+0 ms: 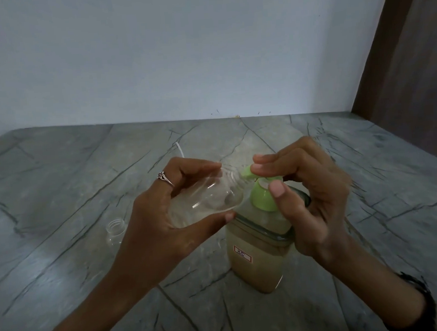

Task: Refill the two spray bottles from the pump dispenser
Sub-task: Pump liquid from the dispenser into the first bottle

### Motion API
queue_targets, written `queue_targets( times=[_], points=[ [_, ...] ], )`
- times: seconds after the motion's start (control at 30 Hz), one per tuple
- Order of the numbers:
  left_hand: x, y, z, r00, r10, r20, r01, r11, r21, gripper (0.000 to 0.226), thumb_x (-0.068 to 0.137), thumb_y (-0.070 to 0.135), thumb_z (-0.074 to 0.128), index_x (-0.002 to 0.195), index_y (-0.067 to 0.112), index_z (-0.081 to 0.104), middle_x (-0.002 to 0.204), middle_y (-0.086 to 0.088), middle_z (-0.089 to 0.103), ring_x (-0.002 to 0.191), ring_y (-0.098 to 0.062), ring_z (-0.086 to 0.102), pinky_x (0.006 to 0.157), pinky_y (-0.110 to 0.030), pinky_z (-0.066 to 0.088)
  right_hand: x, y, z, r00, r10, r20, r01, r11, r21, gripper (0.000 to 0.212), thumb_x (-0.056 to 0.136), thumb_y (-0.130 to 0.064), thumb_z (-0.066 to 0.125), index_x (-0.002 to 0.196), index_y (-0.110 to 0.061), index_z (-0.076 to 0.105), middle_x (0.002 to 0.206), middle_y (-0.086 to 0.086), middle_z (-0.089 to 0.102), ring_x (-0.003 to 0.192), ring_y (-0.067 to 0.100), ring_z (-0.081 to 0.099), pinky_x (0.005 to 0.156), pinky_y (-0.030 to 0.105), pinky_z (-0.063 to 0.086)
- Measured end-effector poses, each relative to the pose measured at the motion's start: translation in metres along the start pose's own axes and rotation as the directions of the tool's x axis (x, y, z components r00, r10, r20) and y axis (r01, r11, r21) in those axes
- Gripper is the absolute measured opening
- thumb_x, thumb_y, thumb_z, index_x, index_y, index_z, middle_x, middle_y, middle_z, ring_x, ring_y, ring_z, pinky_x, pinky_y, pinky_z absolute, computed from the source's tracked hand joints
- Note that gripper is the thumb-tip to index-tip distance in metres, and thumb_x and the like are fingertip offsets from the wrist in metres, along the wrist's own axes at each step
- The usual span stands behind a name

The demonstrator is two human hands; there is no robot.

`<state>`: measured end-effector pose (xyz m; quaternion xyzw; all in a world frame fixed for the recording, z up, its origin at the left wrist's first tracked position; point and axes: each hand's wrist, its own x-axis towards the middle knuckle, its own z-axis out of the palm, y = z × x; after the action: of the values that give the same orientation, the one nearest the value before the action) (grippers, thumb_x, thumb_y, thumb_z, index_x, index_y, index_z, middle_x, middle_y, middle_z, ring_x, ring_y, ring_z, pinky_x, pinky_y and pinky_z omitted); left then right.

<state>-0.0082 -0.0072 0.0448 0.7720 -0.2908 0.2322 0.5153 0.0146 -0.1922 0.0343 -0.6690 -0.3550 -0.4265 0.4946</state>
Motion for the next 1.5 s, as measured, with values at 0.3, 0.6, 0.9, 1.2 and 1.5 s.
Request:
queue_targets(
  times=[0.3,0.6,0.9,1.2,1.5],
  points=[
    [0.0005,0.0007,0.0015,1.0,-0.015,-0.005,0.015,0.997,-0.079,0.047,0.063,0.034,0.076,0.105,0.034,0.055,0.106,0.019,0.065,0.102,-0.004,0.063,0.08,-0.01,0.048,-0.0019,-0.0014,-0.0004,0.998,-0.047,0.045,0.048,0.999,-0.008,0.032,0.082,-0.019,0.043,0.107,-0.008,0.059,0.105,0.001,0.057,0.102,0.005,0.057,0.076,0.016,0.045],
    [0.0004,0.0041,0.0029,0.999,0.011,-0.045,-0.012,0.999,-0.039,0.049,0.061,0.036,0.077,0.104,0.03,0.057,0.104,0.02,0.065,0.097,-0.004,0.065,0.08,-0.012,0.05,0.0026,-0.0031,-0.0016,0.999,-0.018,0.03,0.018,1.0,-0.01,0.024,0.084,-0.02,0.045,0.102,-0.014,0.061,0.102,-0.006,0.057,0.099,0.003,0.059,0.074,0.016,0.046],
    [-0.0039,0.0025,0.0058,0.998,0.015,-0.062,-0.016,1.0,-0.015,0.046,0.061,0.035,0.077,0.103,0.031,0.058,0.101,0.021,0.067,0.093,-0.001,0.066,0.075,-0.012,0.051,0.0055,-0.0045,-0.0023,0.999,0.003,0.039,-0.002,1.0,-0.029,0.014,0.082,-0.018,0.051,0.086,-0.014,0.064,0.077,0.006,0.055,0.081,0.013,0.064,0.066,0.016,0.049],
    [-0.0042,0.0053,0.0089,0.996,-0.002,-0.093,-0.001,0.999,-0.033,0.045,0.06,0.037,0.076,0.101,0.041,0.057,0.103,0.019,0.067,0.093,-0.002,0.067,0.076,-0.017,0.053,-0.0001,-0.0019,-0.0025,0.997,-0.045,0.068,0.047,0.999,-0.021,0.027,0.082,-0.019,0.046,0.105,-0.011,0.059,0.102,-0.001,0.056,0.099,0.006,0.057,0.072,0.02,0.049],
    [-0.0037,0.0036,0.0093,0.995,-0.018,-0.095,0.012,0.998,-0.062,0.044,0.06,0.036,0.077,0.1,0.038,0.058,0.101,0.017,0.068,0.092,-0.005,0.068,0.077,-0.019,0.053,0.0045,-0.0011,-0.0018,0.998,-0.022,0.053,0.022,1.0,-0.012,0.022,0.084,-0.02,0.047,0.1,-0.014,0.06,0.1,-0.011,0.057,0.098,-0.002,0.059,0.074,0.012,0.046]
  ],
)
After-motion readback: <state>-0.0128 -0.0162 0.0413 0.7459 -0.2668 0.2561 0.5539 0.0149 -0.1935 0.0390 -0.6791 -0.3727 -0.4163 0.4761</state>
